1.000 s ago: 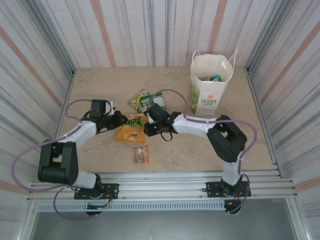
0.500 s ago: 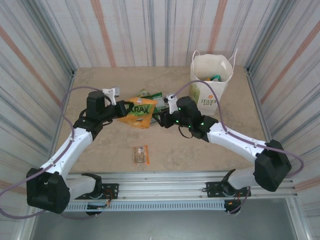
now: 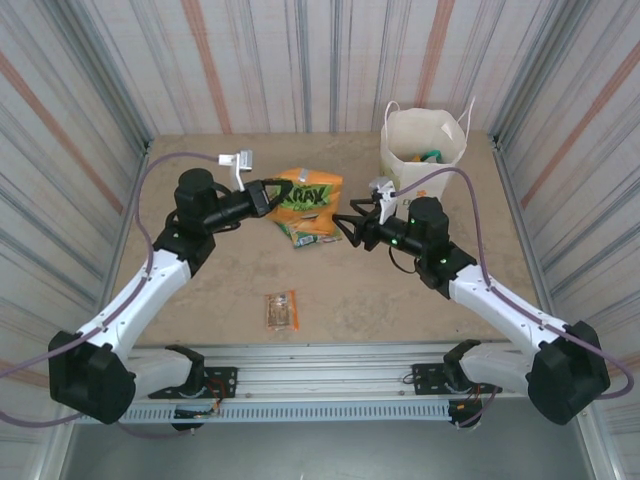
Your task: Place the snacks into the paper bag
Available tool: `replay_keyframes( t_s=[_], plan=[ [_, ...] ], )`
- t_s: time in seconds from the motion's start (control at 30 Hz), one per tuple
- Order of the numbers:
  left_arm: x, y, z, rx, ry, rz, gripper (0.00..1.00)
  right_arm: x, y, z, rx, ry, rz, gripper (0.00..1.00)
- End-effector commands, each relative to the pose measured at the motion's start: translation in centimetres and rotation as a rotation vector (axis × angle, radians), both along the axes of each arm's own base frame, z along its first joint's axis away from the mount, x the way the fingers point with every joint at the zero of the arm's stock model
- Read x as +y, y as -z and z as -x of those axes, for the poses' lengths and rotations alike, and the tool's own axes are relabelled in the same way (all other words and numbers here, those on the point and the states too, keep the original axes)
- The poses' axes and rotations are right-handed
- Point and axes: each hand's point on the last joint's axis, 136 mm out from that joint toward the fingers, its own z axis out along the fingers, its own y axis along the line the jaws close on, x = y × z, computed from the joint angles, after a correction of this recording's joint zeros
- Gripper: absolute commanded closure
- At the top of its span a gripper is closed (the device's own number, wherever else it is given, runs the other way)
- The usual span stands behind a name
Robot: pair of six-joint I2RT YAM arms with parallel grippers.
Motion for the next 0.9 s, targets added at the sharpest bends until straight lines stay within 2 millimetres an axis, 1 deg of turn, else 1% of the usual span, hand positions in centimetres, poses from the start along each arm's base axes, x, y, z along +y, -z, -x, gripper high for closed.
replay_keyframes(
  t_s=[0.0, 0.13, 0.23, 0.3, 0.37, 0.47, 0.53, 0.6, 0.67, 0.77, 0.87],
  plan=[
    [-1.3, -3.3, 0.6, -0.06, 0.081, 0.08, 0.95, 0.7, -2.9, 1.6, -0.125, -0.116, -0.03, 0.3],
    [-2.6, -4.1, 0.5, -0.069, 0.128, 0.092, 0.95, 1.2, -4.2, 2.0, -0.153, -0.175, -0.051, 0.31],
    [-3.4, -4.6, 0.5, -0.076, 0.162, 0.11, 0.94, 1.6, -4.6, 2.0, -0.162, -0.201, -0.053, 0.32],
    [-3.9, -4.8, 0.6, -0.083, 0.184, 0.118, 0.94, 1.7, -4.7, 2.0, -0.164, -0.221, -0.055, 0.36],
    [-4.2, -4.8, 0.8, -0.085, 0.192, 0.114, 0.94, 1.7, -5.2, 2.2, -0.17, -0.236, -0.065, 0.43],
    [-4.2, -4.4, 0.6, -0.085, 0.175, 0.089, 0.93, 1.5, -5.8, 2.4, -0.179, -0.24, -0.075, 0.62],
    [-4.1, -4.0, 0.4, -0.078, 0.155, 0.072, 0.89, 1.3, -6.0, 2.5, -0.18, -0.225, -0.072, 0.73],
    [-3.9, -3.6, 0.3, -0.076, 0.14, 0.052, 0.83, 0.7, -6.1, 2.3, -0.175, -0.194, -0.065, 0.85],
    [-3.6, -3.3, 0.2, -0.079, 0.121, 0.028, 0.74, 0.1, -6.2, 2.0, -0.169, -0.154, -0.062, 0.93],
    [-3.1, -2.9, 0.0, -0.08, 0.084, -0.014, 0.59, -1.1, -6.8, 1.5, -0.158, -0.083, -0.064, 0.99],
    [-2.5, -2.3, -0.3, -0.086, 0.042, -0.057, 0.43, -2.6, -7.9, 0.9, -0.147, -0.003, -0.046, 1.0]
  ],
)
